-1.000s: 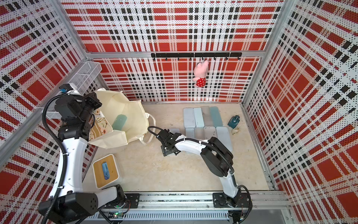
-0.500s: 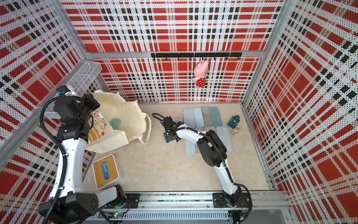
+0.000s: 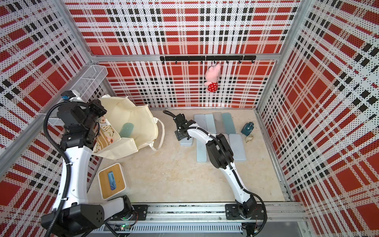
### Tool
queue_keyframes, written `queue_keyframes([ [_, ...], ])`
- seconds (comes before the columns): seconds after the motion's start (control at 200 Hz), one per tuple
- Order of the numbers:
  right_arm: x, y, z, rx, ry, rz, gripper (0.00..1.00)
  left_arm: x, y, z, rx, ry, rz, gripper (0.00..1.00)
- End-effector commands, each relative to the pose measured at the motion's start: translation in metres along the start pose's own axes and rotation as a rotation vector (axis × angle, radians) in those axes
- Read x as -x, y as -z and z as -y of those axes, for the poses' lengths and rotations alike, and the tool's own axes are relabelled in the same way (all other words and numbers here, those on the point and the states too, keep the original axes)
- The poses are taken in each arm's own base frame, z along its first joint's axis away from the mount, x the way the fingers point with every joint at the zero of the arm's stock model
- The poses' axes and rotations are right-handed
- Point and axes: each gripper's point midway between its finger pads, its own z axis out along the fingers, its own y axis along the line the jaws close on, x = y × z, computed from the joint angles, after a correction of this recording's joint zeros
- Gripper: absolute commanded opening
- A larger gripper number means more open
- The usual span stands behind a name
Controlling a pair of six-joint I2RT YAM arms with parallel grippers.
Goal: Take out the pencil case from the canvas bag
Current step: Place the pencil case at the center of the board.
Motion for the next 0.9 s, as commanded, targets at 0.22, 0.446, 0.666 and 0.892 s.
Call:
queue_keyframes([
  [0.22, -0.015, -0.015, 0.002, 0.048, 0.059, -0.081, 0.85, 0.027, 0.011, 0.028, -0.105, -0.012, 0.094, 0.0],
  [0.446, 0.011, 0.045, -0.016, 0.165, 0.063, 0.055, 0.87, 0.013, 0.007, 0.041, -0.169, -0.031, 0.039, 0.0],
  [0.666, -0.028, 0.075, -0.033, 0.124, 0.179, 0.088, 0.89, 0.0, -0.011, 0.054, -0.19, -0.057, -0.005, 0.0],
  [0.892, -0.066, 0.058, -0.031, 0.074, 0.219, -0.001, 0.88, -0.004, -0.038, 0.07, -0.21, -0.069, 0.007, 0.0],
])
